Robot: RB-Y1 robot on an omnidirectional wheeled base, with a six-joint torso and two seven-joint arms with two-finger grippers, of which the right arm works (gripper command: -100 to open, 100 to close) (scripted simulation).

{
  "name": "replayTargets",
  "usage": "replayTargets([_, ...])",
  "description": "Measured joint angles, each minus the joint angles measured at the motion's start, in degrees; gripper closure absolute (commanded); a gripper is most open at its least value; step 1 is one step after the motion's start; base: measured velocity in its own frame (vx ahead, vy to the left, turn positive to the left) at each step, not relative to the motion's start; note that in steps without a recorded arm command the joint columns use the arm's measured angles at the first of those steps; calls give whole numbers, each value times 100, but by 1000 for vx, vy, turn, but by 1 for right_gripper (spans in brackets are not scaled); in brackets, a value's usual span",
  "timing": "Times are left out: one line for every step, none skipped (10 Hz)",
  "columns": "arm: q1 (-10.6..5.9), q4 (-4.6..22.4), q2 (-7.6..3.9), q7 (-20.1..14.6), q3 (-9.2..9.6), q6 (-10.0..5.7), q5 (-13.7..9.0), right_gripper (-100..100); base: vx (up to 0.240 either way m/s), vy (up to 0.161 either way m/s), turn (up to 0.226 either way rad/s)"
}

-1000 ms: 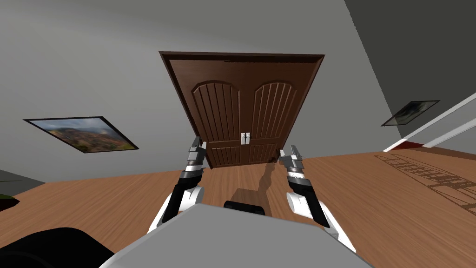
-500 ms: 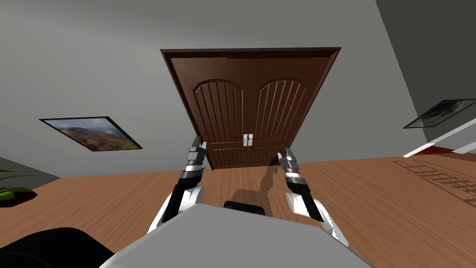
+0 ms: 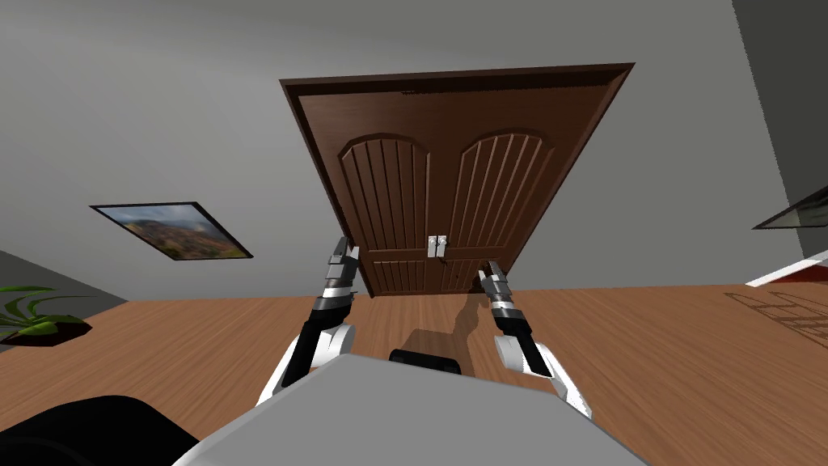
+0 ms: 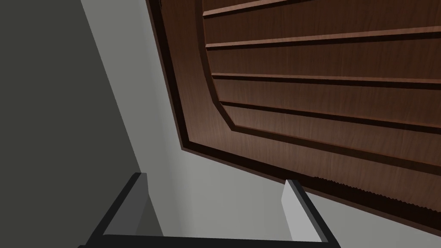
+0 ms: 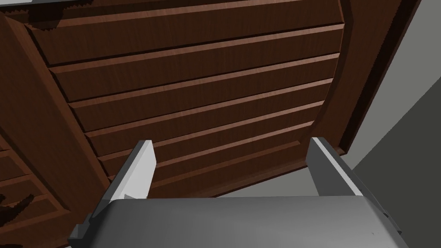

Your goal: Pull the door open

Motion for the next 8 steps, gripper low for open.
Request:
replayTargets([-57,136,-31,-39,-8,28,47,-100,115,22,72])
replayTargets([-158,269,-70,-88,-23,100,91,-100,108,28,67])
replayTargets([-182,372,-93,-131,-23,141,139,-100,103,34,65])
replayTargets([-213,463,-122,-176,-23,184,185,-100,113,34,56])
replayTargets([-281,621,-137,-209,-29,204,233,-100,110,23,75])
replayTargets([-309,759,-138,-233,-27,201,285,-100,105,14,59])
replayTargets([-374,889,-131,-250,-23,226,338,-100,123,21,91])
replayTargets([-437,1037,-148,-289,-20,283,409,-100,136,20,87])
